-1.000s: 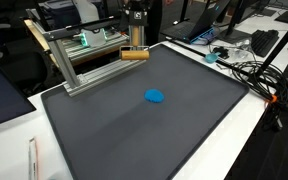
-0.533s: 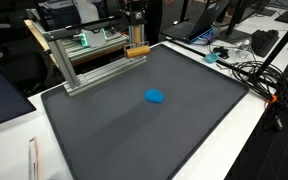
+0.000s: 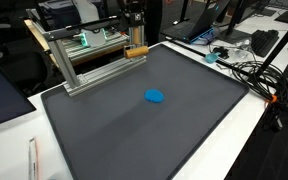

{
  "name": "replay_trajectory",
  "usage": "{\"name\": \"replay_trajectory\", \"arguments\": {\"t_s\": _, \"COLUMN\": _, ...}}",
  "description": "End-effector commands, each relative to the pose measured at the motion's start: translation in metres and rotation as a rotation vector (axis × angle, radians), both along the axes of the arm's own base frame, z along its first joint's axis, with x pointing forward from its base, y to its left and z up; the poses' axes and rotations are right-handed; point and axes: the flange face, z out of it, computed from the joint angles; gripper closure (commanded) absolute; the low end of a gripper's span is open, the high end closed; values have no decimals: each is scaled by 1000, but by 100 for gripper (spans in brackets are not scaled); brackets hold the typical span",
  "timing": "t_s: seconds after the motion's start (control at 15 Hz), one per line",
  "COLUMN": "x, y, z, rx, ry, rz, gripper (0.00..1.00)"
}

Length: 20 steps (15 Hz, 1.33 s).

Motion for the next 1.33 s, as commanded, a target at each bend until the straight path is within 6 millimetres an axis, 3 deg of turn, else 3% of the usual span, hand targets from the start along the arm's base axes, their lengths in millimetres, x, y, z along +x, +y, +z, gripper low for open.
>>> {"name": "replay_trajectory", "arguments": {"t_s": 0.0, "x": -5, "y": -3, "z": -3, "rx": 25, "ry": 57, "rz": 22, "gripper": 78}}
{"name": "replay_trajectory", "arguments": {"t_s": 0.4, "x": -15, "y": -7, "z": -2, "rx": 13, "ry": 108, "rz": 46, "gripper": 78}}
{"name": "replay_trajectory", "arguments": {"t_s": 1.27, "x": -27, "y": -9, "z": 32, "rx": 12, "ry": 108, "rz": 72, "gripper": 78}}
